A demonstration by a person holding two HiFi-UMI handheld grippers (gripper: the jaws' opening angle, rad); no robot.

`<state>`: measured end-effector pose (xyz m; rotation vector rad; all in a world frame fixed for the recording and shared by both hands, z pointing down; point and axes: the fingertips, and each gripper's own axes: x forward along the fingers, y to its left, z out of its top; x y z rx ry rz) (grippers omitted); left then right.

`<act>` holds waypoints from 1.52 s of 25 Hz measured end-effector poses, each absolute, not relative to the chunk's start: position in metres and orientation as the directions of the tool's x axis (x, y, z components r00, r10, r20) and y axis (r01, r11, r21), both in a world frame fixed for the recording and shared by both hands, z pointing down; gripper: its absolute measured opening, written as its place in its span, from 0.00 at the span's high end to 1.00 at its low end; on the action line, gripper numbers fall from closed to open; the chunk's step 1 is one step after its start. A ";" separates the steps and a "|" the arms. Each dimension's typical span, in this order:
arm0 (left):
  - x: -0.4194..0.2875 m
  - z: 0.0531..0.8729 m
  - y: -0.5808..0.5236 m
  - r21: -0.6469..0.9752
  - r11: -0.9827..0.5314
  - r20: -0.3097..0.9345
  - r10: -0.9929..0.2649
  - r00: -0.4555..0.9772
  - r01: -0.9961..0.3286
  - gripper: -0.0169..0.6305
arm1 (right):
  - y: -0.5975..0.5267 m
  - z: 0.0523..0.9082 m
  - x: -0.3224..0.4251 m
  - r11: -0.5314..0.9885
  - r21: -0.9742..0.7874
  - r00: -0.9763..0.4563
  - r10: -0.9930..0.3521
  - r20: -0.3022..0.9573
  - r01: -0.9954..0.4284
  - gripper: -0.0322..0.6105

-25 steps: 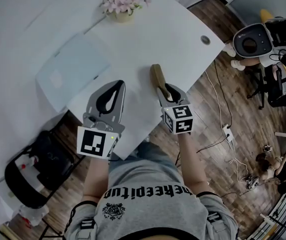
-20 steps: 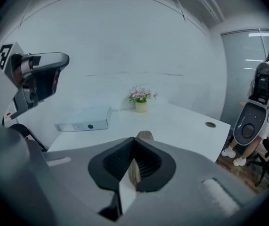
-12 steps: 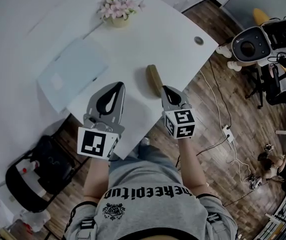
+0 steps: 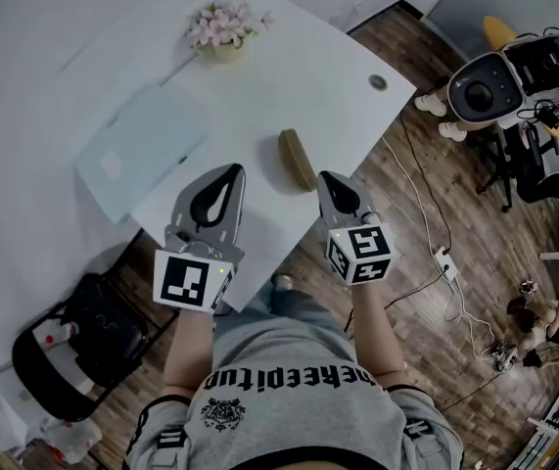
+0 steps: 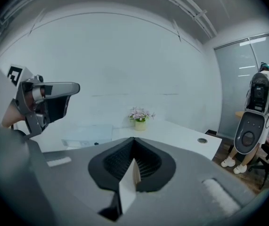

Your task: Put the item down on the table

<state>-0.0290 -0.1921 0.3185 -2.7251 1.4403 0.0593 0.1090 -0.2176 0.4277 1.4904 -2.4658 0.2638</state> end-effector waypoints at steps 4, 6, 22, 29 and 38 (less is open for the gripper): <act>-0.026 0.315 -0.187 -0.040 -0.567 -0.068 -0.820 0.568 -0.823 0.95 | -0.207 0.411 0.111 0.460 -0.023 -0.449 -0.854 0.263 -0.888 0.95; -0.025 0.313 -0.185 -0.044 -0.569 -0.070 -0.818 0.571 -0.821 0.95 | -0.203 0.403 0.112 0.460 -0.020 -0.451 -0.858 0.245 -0.888 0.95; -0.011 0.301 -0.170 -0.065 -0.588 -0.095 -0.800 0.592 -0.806 0.95 | -0.170 0.356 0.124 0.452 0.012 -0.447 -0.885 0.127 -0.892 0.95; -0.007 0.295 -0.163 -0.075 -0.595 -0.102 -0.794 0.600 -0.800 0.95 | -0.158 0.337 0.129 0.444 0.020 -0.442 -0.894 0.071 -0.896 0.95; -0.002 0.290 -0.161 -0.085 -0.609 -0.110 -0.781 0.614 -0.789 0.95 | -0.148 0.306 0.132 0.439 0.018 -0.439 -0.898 -0.021 -0.898 0.95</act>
